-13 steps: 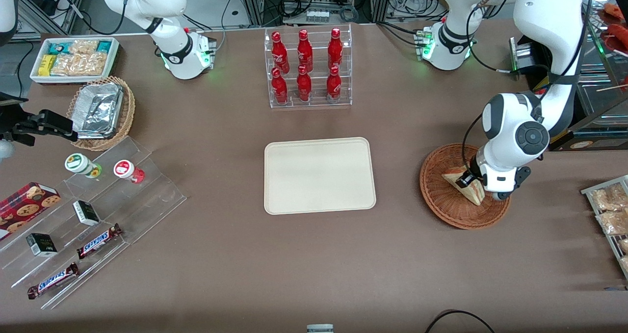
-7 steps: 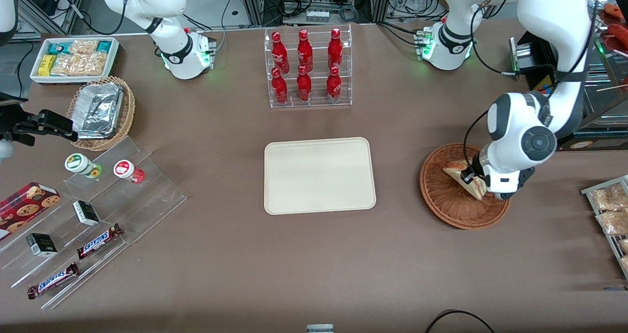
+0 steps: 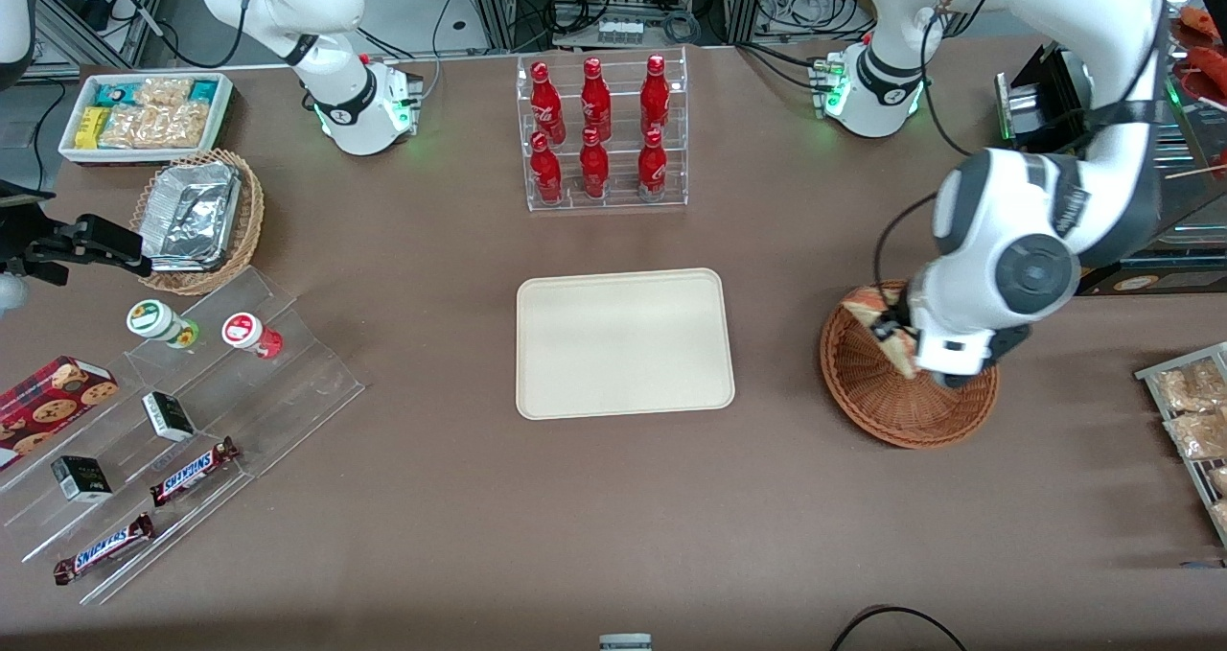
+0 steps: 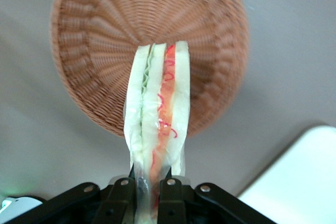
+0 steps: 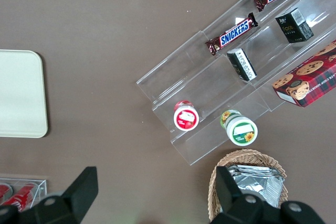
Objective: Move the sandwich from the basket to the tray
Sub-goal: 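Lift the sandwich and carry it over the cream tray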
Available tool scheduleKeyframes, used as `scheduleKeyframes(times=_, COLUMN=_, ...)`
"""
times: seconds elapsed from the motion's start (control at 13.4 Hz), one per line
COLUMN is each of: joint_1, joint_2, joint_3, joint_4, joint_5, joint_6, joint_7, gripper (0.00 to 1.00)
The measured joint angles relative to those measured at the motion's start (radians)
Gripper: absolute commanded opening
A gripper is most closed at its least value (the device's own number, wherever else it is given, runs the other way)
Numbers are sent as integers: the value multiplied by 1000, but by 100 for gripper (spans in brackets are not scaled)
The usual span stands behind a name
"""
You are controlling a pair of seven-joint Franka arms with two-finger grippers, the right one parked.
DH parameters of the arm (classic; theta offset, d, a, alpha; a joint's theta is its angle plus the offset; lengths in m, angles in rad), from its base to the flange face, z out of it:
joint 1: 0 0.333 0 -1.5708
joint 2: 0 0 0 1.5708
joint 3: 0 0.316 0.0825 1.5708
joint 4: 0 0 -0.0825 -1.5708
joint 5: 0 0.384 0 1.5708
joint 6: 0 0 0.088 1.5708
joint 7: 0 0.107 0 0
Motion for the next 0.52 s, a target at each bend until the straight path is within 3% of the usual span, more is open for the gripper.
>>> scheduleKeyframes(times=0.52, joint_1=-235, joint_2=123, joint_3=-33, joint_4=141, joint_5=-46, joint_6=2, joint_7=0, gripper=0)
